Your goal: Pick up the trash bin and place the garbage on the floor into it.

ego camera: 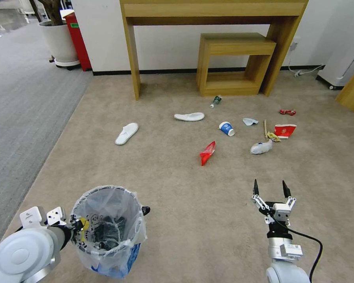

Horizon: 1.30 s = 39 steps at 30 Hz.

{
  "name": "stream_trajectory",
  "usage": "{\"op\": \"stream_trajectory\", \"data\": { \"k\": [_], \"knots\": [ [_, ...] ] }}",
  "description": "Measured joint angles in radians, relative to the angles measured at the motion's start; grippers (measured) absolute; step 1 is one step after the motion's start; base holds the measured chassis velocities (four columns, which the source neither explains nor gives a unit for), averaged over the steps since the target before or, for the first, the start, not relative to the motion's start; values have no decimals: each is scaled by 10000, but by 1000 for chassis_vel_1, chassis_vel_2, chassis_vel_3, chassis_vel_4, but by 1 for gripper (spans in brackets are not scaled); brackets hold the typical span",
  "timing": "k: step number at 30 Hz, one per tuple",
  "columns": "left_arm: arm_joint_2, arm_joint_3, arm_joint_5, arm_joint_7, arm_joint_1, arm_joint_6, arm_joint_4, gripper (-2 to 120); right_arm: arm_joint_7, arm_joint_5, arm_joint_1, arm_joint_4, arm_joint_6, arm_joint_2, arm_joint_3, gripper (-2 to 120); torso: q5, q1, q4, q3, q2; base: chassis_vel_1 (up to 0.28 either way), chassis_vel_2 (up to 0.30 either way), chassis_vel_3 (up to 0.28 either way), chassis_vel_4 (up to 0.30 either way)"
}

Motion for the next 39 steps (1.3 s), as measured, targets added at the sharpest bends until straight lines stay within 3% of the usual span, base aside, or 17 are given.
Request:
{"op": "stream_trajectory", "data": {
  "k": [39],
  "knots": [
    [-99, 52, 138, 64, 37, -13, 50, 0, -249, -41, 3, -19, 211, 24, -65, 89, 0, 0, 0, 0, 0, 17, 19, -18, -20]
  ]
}}
